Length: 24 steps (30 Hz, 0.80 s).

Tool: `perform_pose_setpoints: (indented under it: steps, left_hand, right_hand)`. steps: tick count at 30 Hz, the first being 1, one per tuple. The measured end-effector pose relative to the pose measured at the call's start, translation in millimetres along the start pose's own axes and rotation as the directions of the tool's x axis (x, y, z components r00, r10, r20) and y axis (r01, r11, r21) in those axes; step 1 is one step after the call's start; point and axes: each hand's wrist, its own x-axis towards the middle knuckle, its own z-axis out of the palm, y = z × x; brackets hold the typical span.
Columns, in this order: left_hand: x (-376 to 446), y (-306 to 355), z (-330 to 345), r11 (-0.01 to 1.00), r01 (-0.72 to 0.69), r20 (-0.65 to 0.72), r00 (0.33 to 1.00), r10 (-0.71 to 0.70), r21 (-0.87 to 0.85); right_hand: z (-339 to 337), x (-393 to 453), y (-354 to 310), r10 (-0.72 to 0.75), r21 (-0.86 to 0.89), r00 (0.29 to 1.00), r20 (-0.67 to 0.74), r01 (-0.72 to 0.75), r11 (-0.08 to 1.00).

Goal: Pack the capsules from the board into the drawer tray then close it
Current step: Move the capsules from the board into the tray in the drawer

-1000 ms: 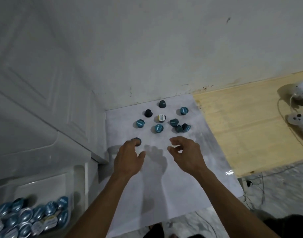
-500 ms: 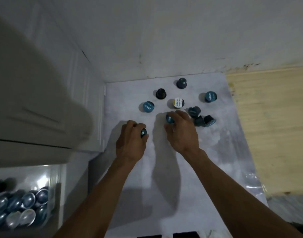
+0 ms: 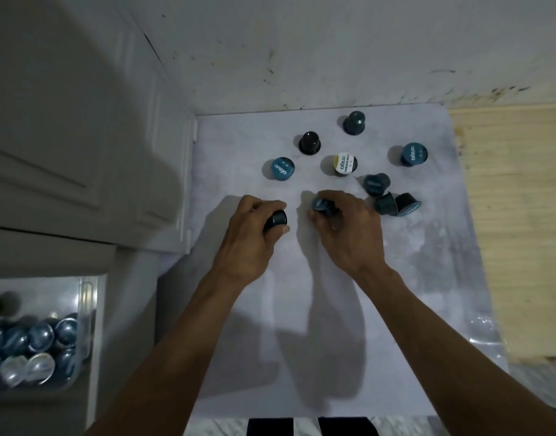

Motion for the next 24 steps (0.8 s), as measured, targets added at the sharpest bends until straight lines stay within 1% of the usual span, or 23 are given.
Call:
perform_pose_setpoints:
  steps: [3,5,7,10,16,21,24]
  left_hand:
    - [0.4,1.0,3.0,0.999,-0.006,-0.066,0.998,0.004,-0.033]
    - [-0.1,2.8,7.0,0.997,-0.008,-0.130,0.991,-0.002,-0.073]
    - [-1.4,4.0,12.9,0.992,-0.021,-0.189,0.982,-0.004,-0.127]
    - [-6.8,-0.1,25.5,0.983,-0.037,-0.260,0.966,-0.012,-0.182]
    - [-18.5,-7.6,40.9,0.979,-0.081,-0.346,0.938,0.011,-0.187]
    - [-27.3,-11.9,46.0,0.982,-0.138,-0.431,0.900,0.069,-0.132]
    - [-26.1,-12.4,46.9,0.976,-0.150,-0.433,0.899,0.069,-0.155]
  right_hand:
    - [-1.3,-2.0,2.6,-0.035,0.023,0.999,-0.025,0.036,0.999]
    - [-2.1,-3.9,5.6,-0.055,-0.003,0.997,-0.048,0.055,0.998]
    - [-1.3,-6.0,8.6,-0.047,-0.043,0.996,-0.079,0.043,0.998]
    - [3.6,-12.9,13.9,-0.014,-0.019,0.991,-0.132,0.011,1.000]
    - [8.4,-30.2,32.5,-0.127,-0.015,0.977,-0.173,0.126,0.992]
    - [11.7,-33.7,39.2,-0.169,-0.040,0.968,-0.188,0.164,0.986]
    - [12.7,-32.9,40.3,-0.194,-0.040,0.960,-0.202,0.190,0.981]
